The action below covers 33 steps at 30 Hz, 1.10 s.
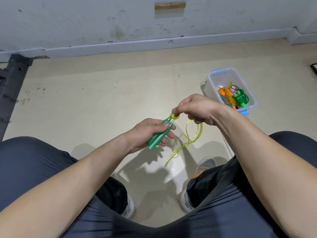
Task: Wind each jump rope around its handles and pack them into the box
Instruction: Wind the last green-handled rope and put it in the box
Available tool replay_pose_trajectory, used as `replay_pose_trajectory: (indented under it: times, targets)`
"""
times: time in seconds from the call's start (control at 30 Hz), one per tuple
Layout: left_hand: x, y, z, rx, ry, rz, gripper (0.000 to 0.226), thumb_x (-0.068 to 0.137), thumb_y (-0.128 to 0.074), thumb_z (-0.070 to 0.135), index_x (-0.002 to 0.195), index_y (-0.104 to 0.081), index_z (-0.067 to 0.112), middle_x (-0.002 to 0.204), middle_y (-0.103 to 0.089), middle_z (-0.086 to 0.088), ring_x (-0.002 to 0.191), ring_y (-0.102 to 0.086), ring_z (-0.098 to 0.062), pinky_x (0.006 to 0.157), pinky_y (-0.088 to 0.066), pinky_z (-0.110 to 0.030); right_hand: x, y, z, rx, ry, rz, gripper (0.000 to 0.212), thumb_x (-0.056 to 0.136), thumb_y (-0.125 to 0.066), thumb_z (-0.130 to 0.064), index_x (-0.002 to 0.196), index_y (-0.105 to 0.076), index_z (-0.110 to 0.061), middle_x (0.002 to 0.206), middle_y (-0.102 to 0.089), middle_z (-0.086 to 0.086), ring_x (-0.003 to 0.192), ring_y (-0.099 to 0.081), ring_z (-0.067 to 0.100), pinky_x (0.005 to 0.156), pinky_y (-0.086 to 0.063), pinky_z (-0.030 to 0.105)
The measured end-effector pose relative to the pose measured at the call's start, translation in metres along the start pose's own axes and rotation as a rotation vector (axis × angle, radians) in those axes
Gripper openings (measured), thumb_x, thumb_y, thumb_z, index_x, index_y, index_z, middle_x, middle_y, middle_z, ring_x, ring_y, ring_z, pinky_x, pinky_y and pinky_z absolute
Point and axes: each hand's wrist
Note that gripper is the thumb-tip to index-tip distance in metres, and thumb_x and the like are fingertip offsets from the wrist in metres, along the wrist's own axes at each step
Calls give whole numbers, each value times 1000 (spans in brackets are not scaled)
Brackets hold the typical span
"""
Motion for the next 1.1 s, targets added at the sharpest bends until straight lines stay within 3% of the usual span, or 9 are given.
replay_pose_trajectory:
  times: [0.1,0.27,0.43,0.63,0.9,1.1]
  targets:
    - [-2,3,-2,130,-6,-8,25,104,-54,20,126,-65,15,97,-72,-4,73,-62,-16,75,-51,-28,1,3,1,35,-39,49,19,79,-80,-21,65,-67,-16,53,-27,-4,47,-26,15,45,-19,22]
    - [-5,3,2,56,-2,-26,26,104,-54,23,128,-64,21,92,-66,-1,79,-68,-22,73,-60,-38,0,6,0,124,-74,22,23,85,-75,-20,67,-61,-16,50,-26,-7,45,-22,13,45,-16,22]
    - [-4,7,6,195,-54,0,25,106,-51,22,128,-63,21,94,-66,-2,67,-62,-21,60,-54,-31,5,-2,5,278,-134,70,16,81,-77,-20,73,-64,-15,57,-28,-5,47,-21,13,42,-18,22]
    - [-2,5,3,402,-95,26,22,105,-53,19,125,-62,21,94,-68,-1,66,-61,-20,63,-54,-34,8,-6,7,309,-169,-21,37,86,-64,-19,57,-42,-23,55,-31,-3,50,-18,14,42,-16,23]
    - [-3,8,2,364,-149,68,22,104,-54,17,124,-64,19,94,-70,0,65,-63,-21,64,-53,-32,8,2,10,150,-22,-186,39,98,-60,-18,59,-57,-15,55,-50,5,46,-42,15,72,-46,35]
    - [-1,4,-5,180,-85,27,22,105,-51,18,120,-63,8,102,-71,-8,76,-69,-20,74,-57,-31,5,2,9,241,-69,-170,24,102,-57,-16,80,-60,-6,42,-41,1,37,-32,11,72,-60,36]
Point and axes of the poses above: each hand's wrist, its own x-axis towards the middle knuckle, its own y-axis out of the back of the hand, z = x × y
